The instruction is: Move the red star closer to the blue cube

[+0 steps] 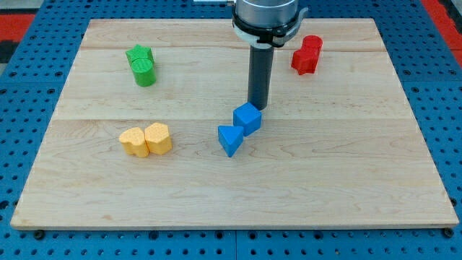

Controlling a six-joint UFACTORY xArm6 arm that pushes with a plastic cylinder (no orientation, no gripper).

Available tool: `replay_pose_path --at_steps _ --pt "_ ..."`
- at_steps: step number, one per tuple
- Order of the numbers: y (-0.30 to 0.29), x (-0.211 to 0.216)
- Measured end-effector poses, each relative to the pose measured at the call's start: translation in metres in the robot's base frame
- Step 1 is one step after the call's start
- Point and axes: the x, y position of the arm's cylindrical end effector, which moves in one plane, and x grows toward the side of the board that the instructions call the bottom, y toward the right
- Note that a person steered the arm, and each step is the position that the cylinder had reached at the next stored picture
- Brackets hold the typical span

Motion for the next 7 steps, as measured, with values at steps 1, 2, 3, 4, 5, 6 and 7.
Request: replay_pose_path --at_steps 1,2,3,4,5,6,7 --pt "-0.005 0.000" --pt "-0.005 0.002" --pt "-0.005 0.003" --pt "-0.005 0.002" --pt "0.054 -0.002" --pt "0.124 -0.023" --pt "0.162 -0.080"
